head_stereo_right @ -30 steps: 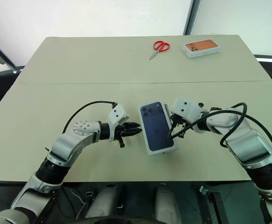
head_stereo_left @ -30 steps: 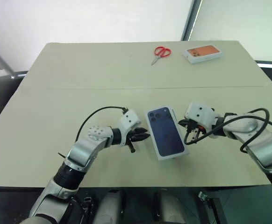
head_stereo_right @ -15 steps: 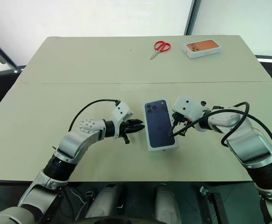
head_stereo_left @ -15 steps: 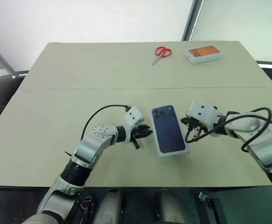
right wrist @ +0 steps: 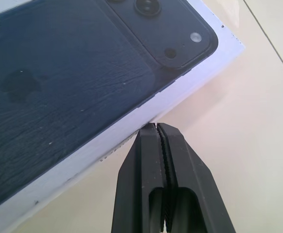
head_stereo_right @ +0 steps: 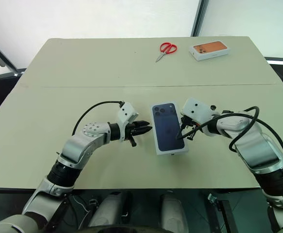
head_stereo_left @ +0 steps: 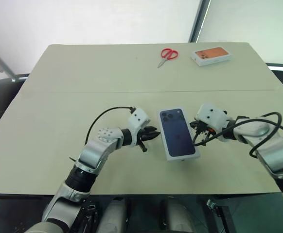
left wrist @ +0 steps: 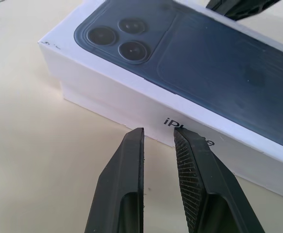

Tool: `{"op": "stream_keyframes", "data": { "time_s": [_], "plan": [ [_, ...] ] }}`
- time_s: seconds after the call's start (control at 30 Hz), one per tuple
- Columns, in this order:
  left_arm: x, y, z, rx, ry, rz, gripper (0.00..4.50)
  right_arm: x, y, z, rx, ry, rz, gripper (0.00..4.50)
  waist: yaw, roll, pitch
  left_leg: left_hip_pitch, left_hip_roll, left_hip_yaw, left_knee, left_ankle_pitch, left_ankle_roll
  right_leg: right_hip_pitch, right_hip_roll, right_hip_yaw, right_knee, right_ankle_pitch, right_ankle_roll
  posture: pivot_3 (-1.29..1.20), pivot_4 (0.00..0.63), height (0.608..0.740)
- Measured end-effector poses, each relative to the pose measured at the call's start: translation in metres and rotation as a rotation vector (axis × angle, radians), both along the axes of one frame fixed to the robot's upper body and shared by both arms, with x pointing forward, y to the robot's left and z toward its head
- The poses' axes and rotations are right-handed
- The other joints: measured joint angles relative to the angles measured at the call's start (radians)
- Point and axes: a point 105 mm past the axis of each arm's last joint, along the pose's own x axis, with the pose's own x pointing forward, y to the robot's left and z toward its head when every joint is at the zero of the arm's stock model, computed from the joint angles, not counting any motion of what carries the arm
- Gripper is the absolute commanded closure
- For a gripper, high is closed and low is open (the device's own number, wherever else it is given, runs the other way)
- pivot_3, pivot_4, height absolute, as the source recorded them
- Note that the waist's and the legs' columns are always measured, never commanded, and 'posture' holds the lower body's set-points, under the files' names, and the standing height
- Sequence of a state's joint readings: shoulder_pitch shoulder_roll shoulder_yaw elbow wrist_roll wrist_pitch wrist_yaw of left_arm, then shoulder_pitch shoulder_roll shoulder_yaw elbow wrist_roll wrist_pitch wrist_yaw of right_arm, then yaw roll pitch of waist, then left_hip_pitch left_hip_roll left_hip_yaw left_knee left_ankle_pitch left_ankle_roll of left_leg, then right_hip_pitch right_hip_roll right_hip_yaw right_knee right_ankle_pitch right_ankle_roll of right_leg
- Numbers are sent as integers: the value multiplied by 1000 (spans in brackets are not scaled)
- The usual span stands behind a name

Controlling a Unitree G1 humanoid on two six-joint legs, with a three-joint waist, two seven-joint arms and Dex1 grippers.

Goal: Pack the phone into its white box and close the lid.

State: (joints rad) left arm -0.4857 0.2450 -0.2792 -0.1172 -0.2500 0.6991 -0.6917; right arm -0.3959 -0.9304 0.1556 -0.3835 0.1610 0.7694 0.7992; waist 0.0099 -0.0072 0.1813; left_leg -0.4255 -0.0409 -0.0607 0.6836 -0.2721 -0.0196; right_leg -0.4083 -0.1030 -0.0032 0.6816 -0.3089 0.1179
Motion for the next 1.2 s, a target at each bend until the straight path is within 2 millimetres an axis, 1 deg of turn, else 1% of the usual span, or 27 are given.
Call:
{"op": "stream_keyframes", "data": {
  "time_s": [0.23, 0.47, 1.2],
  "plan": [
    [0, -1, 2, -14, 6, 1, 3479, 2, -2, -3, 6, 9, -13, 4448, 0, 0, 0, 0, 0, 0, 0, 0, 0, 0, 0, 0, 0, 0, 0, 0, 150, 697],
    [-4, -4, 1, -9, 8, -30, 3479, 4, -5, -4, -2, 4, -21, 4448, 0, 0, 0, 0, 0, 0, 0, 0, 0, 0, 0, 0, 0, 0, 0, 0, 150, 697],
    [0, 0, -1, 3, 4, 4, 3479, 3, -2, -7, 13, 12, -14, 4448, -1, 0, 0, 0, 0, 0, 0, 0, 0, 0, 0, 0, 0, 0, 0, 0, 150, 697]
  ]
}}
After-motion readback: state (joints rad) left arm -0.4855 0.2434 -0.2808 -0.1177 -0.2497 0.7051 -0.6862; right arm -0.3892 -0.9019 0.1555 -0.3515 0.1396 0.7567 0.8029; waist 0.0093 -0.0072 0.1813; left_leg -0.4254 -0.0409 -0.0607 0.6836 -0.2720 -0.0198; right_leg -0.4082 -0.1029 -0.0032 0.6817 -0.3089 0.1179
